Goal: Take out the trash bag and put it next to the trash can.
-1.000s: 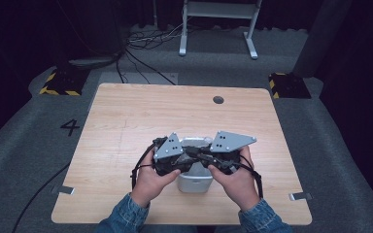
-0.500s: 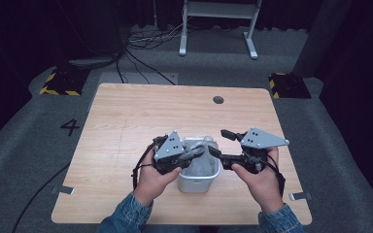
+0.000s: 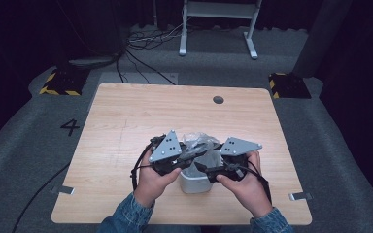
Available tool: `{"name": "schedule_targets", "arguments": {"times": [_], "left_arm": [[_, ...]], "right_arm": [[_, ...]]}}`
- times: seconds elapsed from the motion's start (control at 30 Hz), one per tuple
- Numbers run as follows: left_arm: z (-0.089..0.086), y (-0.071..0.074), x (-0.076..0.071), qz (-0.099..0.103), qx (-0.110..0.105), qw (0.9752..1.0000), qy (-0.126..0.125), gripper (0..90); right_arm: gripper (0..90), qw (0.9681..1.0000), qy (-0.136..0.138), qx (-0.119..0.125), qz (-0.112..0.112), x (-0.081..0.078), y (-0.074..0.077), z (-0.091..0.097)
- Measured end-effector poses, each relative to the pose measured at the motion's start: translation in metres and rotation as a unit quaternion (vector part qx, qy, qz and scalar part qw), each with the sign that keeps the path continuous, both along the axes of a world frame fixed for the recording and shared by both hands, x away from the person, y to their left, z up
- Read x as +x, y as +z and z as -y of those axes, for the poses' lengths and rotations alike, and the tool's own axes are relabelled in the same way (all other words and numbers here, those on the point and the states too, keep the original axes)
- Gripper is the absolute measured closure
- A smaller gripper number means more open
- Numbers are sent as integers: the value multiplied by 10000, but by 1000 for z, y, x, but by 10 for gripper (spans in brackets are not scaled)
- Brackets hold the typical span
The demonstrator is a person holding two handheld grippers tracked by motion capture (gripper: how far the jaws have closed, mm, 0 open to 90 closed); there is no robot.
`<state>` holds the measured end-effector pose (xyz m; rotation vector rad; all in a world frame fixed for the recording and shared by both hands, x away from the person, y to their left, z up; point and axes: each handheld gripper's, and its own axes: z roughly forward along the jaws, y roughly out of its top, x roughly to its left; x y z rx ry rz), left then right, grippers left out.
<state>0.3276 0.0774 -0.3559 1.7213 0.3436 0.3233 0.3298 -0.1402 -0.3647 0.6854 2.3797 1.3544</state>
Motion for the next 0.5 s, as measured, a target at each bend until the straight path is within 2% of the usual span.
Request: {"name": "schedule_targets", "arguments": {"times": [0.1,0.17,0.33,0.37,0.4,0.47,0.5], "left_arm": [[-6,3,-1,-57,-153,9998,-69,855],[-10,5,-2,-67,-162,9998,-40,855],[-15,4,-3,-118,-268,9996,-20,821],[-15,4,-4,-162,-347,9993,11,776],[-16,4,-5,-202,-414,9989,98,690],[-18,5,-5,-254,-475,9982,268,513],[-20,5,-6,-243,-479,9980,340,455]], "right_arm": [[251,9998,121,-5,-152,3,-3,-7],[317,9997,169,-48,-179,3,-3,-9],[754,9991,278,-145,-277,3,2,-8],[814,9990,278,-184,-287,3,4,-7],[840,9991,260,-215,-269,2,5,-7],[869,9992,243,-205,-248,2,6,-7],[875,9993,226,-195,-226,2,7,-8]]}}
